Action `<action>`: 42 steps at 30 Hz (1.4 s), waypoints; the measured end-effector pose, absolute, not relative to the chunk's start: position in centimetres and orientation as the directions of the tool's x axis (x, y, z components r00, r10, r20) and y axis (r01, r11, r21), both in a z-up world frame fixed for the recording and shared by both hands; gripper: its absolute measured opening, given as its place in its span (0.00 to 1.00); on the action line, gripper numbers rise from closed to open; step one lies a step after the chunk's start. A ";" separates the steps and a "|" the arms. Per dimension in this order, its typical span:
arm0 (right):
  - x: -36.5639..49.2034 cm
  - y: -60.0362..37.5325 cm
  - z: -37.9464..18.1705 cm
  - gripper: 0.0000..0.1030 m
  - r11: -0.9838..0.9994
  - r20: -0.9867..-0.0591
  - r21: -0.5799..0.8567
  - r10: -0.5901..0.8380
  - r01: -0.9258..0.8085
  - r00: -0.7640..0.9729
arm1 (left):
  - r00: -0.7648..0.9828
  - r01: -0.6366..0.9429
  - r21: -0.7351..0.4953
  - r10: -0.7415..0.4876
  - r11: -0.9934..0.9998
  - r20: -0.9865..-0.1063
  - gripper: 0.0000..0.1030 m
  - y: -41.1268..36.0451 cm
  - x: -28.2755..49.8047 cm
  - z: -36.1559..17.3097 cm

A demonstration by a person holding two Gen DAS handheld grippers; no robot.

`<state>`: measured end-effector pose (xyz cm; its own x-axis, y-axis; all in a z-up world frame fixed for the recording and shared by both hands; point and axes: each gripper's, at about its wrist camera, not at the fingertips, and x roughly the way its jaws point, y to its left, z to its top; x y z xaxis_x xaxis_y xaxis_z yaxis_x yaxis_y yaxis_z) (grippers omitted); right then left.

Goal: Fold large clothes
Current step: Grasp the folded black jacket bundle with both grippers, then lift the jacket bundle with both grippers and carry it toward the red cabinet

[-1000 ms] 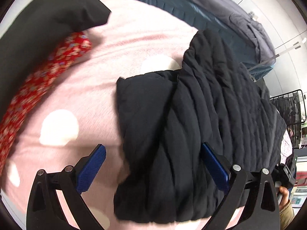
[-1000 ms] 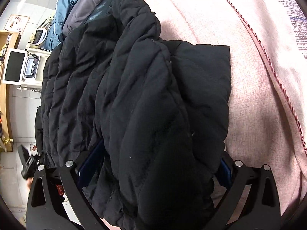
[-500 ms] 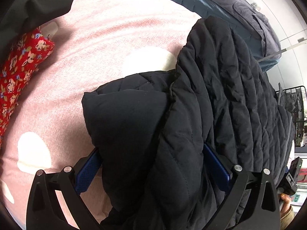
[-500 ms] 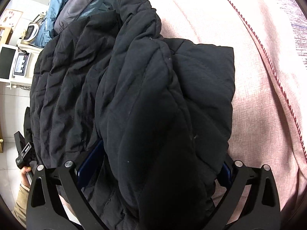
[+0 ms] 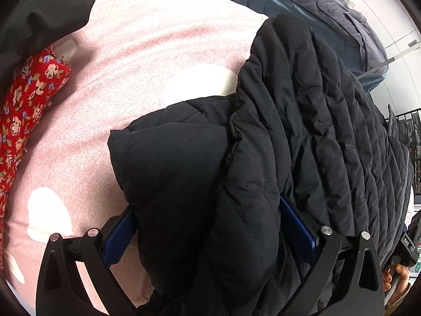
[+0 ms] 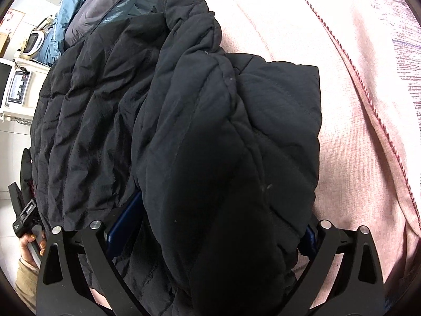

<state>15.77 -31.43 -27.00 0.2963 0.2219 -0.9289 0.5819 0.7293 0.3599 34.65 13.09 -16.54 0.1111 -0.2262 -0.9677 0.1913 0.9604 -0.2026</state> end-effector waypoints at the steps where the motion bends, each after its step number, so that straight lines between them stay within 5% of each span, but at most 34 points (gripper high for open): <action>1: 15.9 -31.2 -26.8 0.87 0.734 -0.932 0.351 0.214 0.581 0.294 | 0.114 0.195 -0.201 -0.225 0.960 -0.968 0.93 13.7 34.2 -16.0; 10: 16.4 -27.1 -23.1 0.33 0.843 -0.950 0.227 0.082 0.488 0.300 | 0.185 0.279 -0.172 -0.228 0.945 -0.956 0.42 12.3 31.4 -12.2; 15: 16.0 -25.1 -20.0 0.20 0.873 -0.938 0.202 0.041 0.445 0.345 | 0.234 0.292 -0.176 -0.249 0.940 -0.940 0.25 12.4 29.2 -9.5; 31: 9.7 -22.4 -3.9 0.14 0.945 -0.796 0.122 -0.090 0.304 0.598 | 0.443 0.487 -0.185 -0.424 0.853 -0.790 0.19 7.0 18.8 7.3; 42: -5.2 -31.0 7.3 0.14 0.842 -0.673 0.102 -0.334 0.530 0.660 | 0.345 0.801 -0.174 -0.680 0.573 -0.647 0.19 -8.9 10.2 16.6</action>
<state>-5.19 -31.04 7.31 0.6599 -0.3339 -0.6731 0.5298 0.8420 0.1017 10.16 -8.87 16.65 0.3451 -0.6796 -0.6473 0.8011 0.5726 -0.1741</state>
